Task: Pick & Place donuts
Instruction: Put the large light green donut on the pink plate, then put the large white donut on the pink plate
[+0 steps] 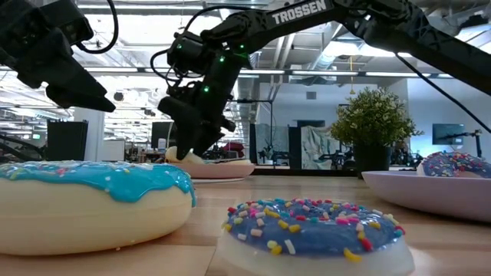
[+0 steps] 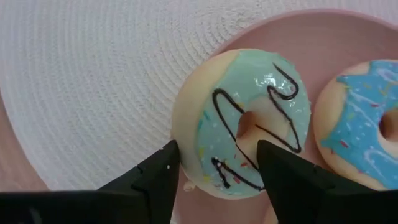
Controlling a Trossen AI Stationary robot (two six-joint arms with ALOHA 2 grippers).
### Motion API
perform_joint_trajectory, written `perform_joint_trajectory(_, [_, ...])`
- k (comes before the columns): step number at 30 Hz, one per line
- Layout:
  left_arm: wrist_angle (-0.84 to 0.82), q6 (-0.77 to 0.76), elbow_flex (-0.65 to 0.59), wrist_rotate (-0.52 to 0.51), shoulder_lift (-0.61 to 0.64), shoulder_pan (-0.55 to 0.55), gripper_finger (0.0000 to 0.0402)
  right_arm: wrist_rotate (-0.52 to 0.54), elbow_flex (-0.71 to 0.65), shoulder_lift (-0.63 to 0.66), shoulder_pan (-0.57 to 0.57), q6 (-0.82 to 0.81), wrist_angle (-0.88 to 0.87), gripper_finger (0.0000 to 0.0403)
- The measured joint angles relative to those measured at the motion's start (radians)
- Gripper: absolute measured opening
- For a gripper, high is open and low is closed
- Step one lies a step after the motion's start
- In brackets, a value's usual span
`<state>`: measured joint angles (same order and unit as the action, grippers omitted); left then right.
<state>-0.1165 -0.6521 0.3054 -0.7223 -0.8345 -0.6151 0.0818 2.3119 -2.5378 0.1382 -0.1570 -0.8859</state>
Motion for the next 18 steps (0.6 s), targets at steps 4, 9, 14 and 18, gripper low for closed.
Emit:
perform_joint_trajectory(4, [0.0,0.0,0.0,0.0,0.0,0.0,0.0279,-0.001,0.0,0.0,-0.002,0.0,0.0,0.0195])
perform_joint_trajectory(9, [-0.001,0.0,0.0,0.0,0.0,0.0,0.0279,-0.002,-0.001,0.013,-0.001,0.0,-0.004,0.0195])
perform_joint_trajectory(14, [-0.002,0.0,0.0,0.0,0.0,0.0,0.0279,-0.002,0.0,0.045,-0.001,0.005,-0.008,0.0202])
perform_joint_trajectory(18, [-0.002,0.0,0.0,0.0,0.0,0.0,0.0279,0.0,0.0,0.06,0.0,0.007,-0.016,0.0209])
